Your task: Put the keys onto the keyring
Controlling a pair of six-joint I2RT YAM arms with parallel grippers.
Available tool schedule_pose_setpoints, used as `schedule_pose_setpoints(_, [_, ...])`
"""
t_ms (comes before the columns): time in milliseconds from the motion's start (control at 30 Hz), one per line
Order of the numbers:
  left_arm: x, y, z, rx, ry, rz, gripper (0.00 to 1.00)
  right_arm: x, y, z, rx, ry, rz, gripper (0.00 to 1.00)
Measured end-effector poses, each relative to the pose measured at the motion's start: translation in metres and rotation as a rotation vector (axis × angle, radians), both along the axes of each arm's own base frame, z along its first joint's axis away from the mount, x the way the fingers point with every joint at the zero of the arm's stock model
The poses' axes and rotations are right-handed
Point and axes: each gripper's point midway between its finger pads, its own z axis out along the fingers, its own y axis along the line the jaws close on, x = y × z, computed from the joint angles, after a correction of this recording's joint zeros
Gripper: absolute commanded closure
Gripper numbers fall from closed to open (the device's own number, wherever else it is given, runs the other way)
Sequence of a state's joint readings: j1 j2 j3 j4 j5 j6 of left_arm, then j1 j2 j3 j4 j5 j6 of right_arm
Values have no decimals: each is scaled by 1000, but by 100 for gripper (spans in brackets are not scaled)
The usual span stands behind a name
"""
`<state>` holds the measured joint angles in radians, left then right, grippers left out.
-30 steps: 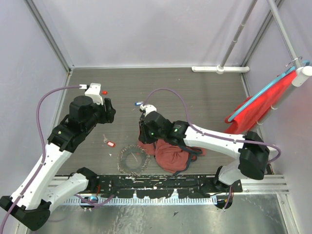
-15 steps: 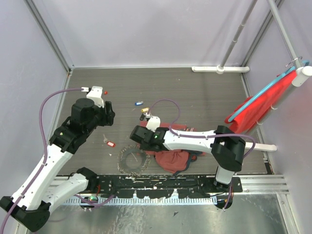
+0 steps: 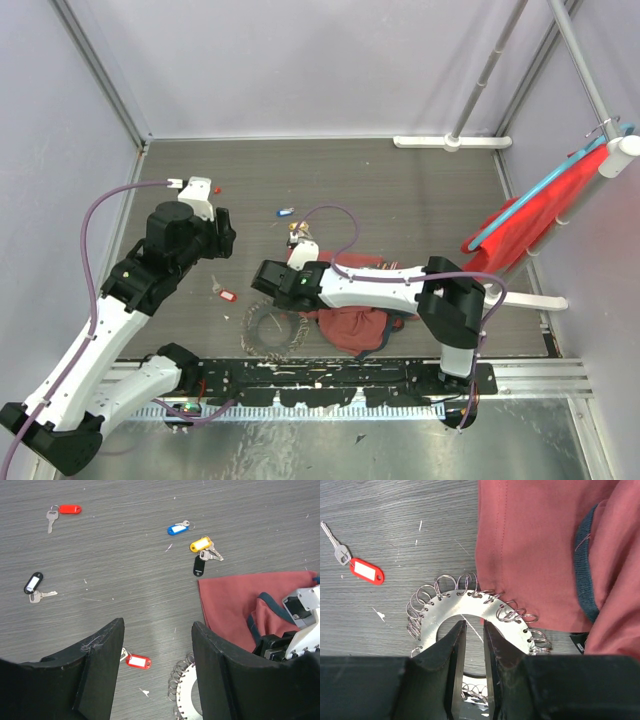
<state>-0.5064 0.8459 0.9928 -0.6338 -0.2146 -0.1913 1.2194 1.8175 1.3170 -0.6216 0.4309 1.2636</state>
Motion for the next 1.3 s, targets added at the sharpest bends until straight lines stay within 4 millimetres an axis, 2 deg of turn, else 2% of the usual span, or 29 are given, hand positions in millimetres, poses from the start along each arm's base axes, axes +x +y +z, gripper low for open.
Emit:
schedule_pose_setpoints(333, [0, -1, 0, -2, 1, -6, 37, 0, 3, -12, -23, 11, -10, 76])
schedule_pose_setpoints(1300, [-1, -2, 0, -5, 3, -14, 37, 3, 1, -26, -62, 12, -22, 72])
